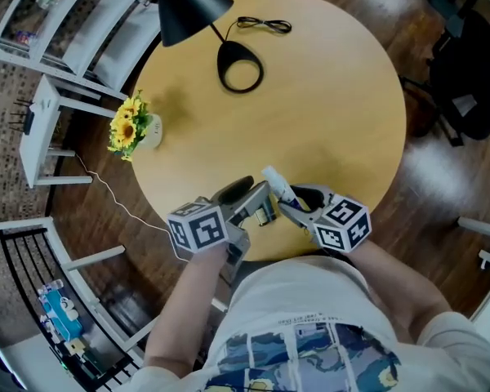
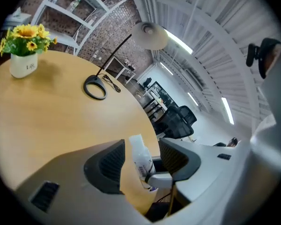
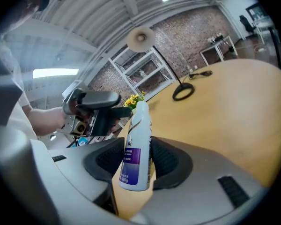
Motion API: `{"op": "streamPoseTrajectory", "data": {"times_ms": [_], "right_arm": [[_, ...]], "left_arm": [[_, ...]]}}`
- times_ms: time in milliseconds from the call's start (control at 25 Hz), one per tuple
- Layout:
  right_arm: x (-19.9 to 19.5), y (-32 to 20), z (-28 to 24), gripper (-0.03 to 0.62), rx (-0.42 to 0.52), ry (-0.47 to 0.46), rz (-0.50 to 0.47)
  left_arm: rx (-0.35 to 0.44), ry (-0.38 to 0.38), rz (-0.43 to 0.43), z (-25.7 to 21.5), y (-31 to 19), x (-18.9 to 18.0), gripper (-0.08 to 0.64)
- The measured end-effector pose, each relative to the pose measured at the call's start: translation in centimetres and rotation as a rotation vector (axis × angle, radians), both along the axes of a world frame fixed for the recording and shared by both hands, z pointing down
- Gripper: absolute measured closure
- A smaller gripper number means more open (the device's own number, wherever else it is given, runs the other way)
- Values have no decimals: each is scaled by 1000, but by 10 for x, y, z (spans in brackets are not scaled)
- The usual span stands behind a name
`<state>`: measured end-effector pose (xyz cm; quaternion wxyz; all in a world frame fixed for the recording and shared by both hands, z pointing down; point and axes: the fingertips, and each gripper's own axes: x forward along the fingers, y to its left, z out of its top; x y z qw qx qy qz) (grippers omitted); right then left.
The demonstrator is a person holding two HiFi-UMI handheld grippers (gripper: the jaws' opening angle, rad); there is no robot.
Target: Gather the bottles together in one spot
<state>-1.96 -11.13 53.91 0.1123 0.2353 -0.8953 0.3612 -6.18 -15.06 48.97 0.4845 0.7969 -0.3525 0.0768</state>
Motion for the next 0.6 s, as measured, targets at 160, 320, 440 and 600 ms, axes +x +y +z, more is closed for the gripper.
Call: {"op": "streamPoseTrajectory", "data": {"times_ms": [160, 320, 440, 600], "right_arm": [[-5, -3, -25, 391, 164, 46, -3], [-5, -7, -31, 391, 277, 123, -15], [-1, -10, -32, 390, 358, 172, -29], [2, -14, -30, 382, 431, 228, -79]], "left_arm": [[-47, 6, 42, 0, -15, 19, 345], [-58, -5, 68, -3, -21, 25, 414], [-43, -12, 107, -10, -21, 33, 414], [66, -122, 196, -21, -26, 37, 437]]}}
